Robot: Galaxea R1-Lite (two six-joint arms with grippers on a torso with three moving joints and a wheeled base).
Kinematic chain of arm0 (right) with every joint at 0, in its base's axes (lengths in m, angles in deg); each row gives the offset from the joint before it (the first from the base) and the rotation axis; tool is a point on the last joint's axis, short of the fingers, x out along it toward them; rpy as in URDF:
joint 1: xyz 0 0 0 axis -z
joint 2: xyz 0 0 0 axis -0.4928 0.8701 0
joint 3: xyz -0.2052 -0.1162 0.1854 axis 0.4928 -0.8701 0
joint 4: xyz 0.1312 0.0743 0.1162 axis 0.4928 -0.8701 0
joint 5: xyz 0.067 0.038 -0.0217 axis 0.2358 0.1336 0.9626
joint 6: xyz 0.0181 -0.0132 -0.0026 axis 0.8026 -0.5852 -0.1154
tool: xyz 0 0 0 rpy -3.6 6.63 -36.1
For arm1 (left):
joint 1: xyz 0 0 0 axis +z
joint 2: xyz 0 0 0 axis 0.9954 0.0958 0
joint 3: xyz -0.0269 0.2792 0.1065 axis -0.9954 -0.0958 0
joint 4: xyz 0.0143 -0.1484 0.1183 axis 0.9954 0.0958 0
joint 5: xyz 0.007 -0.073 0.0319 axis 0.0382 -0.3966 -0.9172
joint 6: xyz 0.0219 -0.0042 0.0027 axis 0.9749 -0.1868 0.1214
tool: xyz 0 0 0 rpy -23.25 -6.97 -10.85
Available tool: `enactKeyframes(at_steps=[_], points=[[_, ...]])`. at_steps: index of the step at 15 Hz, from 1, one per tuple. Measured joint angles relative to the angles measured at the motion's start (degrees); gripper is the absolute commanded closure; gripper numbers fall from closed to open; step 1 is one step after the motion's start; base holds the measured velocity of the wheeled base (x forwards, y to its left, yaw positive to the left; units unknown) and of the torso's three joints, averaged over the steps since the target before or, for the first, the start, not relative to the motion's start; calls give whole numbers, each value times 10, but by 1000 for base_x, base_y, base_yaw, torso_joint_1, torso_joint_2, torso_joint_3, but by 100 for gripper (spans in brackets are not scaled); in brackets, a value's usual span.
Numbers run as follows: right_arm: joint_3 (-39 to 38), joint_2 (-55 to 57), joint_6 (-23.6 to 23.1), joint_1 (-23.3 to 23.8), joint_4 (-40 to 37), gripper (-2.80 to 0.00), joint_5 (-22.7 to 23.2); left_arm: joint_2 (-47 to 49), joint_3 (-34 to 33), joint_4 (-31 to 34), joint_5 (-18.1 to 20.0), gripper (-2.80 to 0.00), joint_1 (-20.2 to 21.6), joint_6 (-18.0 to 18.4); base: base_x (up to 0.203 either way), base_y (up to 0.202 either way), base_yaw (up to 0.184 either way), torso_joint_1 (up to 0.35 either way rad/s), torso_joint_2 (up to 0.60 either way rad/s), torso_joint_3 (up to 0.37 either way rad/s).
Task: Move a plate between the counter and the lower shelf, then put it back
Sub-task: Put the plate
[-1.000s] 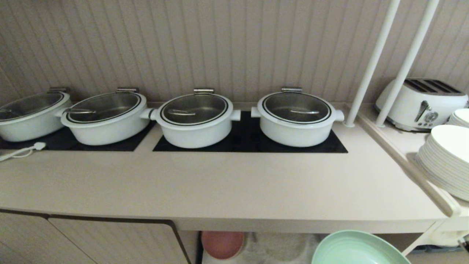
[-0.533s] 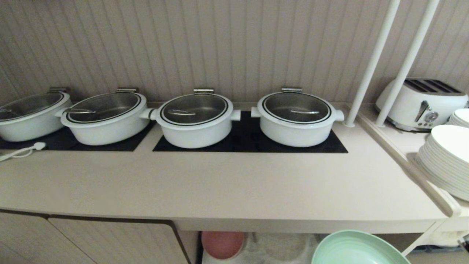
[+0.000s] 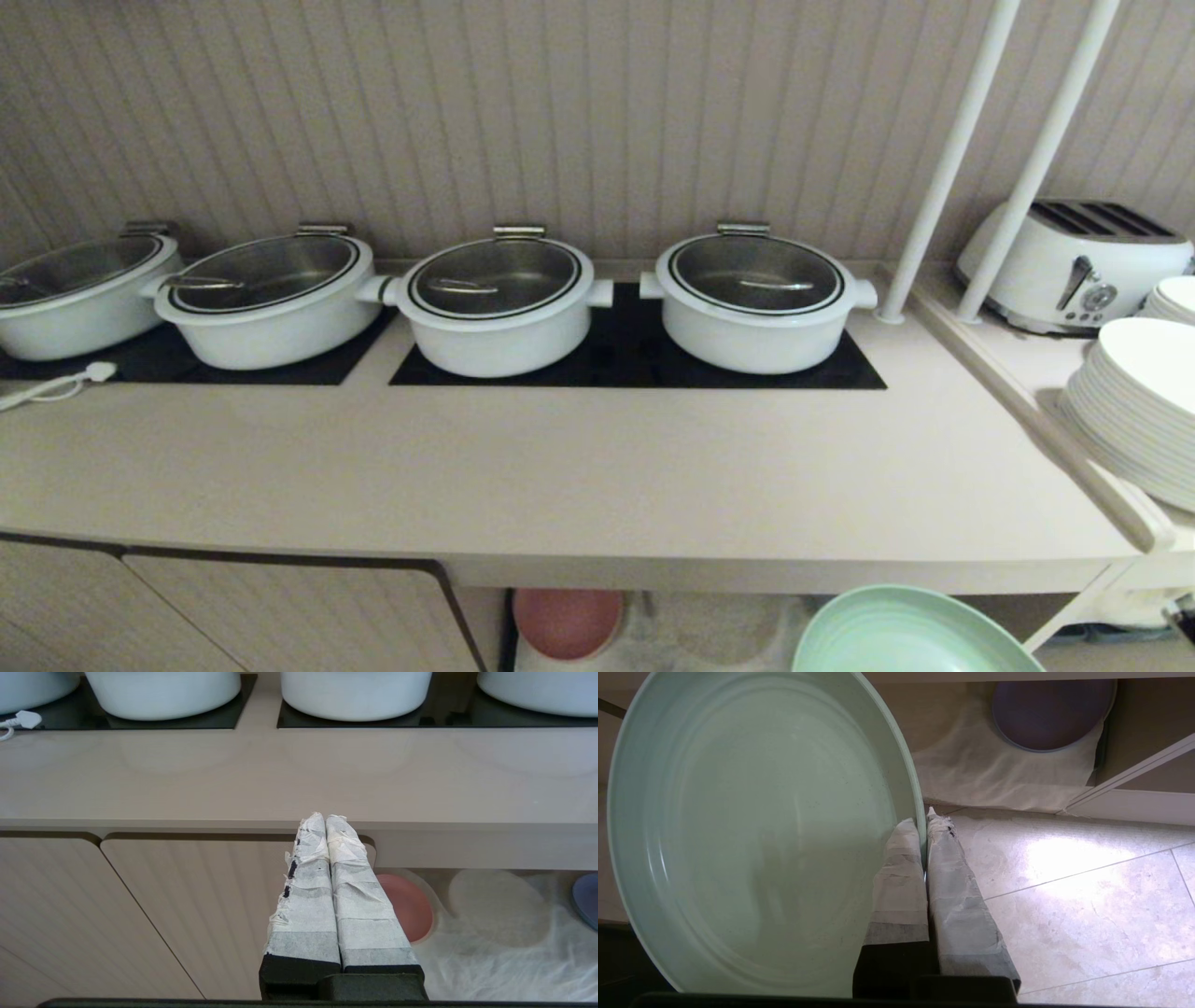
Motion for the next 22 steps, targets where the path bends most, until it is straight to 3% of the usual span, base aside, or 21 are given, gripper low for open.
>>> enactKeyframes(at_steps=[14, 22], points=[[31, 9, 3, 1, -20, 0, 4, 0, 0, 0, 0, 0, 0, 0, 0, 0, 0, 0, 0, 0], [89, 81, 3, 0, -14, 0, 12, 0, 0, 0, 0, 0, 0, 0, 0, 0, 0, 0, 0, 0]])
